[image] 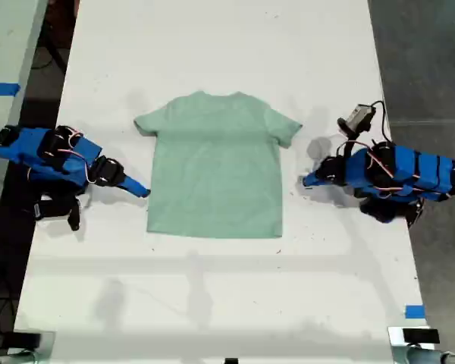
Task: Fold t shirt
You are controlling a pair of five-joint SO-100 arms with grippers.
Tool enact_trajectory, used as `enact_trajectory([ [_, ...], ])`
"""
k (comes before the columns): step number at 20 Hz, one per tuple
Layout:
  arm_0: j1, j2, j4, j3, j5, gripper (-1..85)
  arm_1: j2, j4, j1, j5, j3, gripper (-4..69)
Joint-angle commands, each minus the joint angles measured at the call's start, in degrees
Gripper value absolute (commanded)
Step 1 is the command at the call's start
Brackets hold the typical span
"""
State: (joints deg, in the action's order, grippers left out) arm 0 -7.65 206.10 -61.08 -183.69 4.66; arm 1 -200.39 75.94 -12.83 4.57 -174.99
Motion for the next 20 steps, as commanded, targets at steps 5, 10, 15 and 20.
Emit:
enact_trajectory([
  [5,0.26,0.44,1.05,-0.35,0.44,8.6,0.53,1.32,-1.05,1.23,4.83,1.5],
  [10,0.26,0.44,1.05,-0.35,0.44,8.6,50.1,7.47,-21.01,24.08,53.17,15.0],
  [15,0.26,0.44,1.05,-0.35,0.44,8.6,80.07,8.09,-37.18,37.71,75.32,24.5],
  [20,0.26,0.44,1.05,-0.35,0.44,8.6,94.22,-3.25,-41.92,40.78,73.92,24.0],
])
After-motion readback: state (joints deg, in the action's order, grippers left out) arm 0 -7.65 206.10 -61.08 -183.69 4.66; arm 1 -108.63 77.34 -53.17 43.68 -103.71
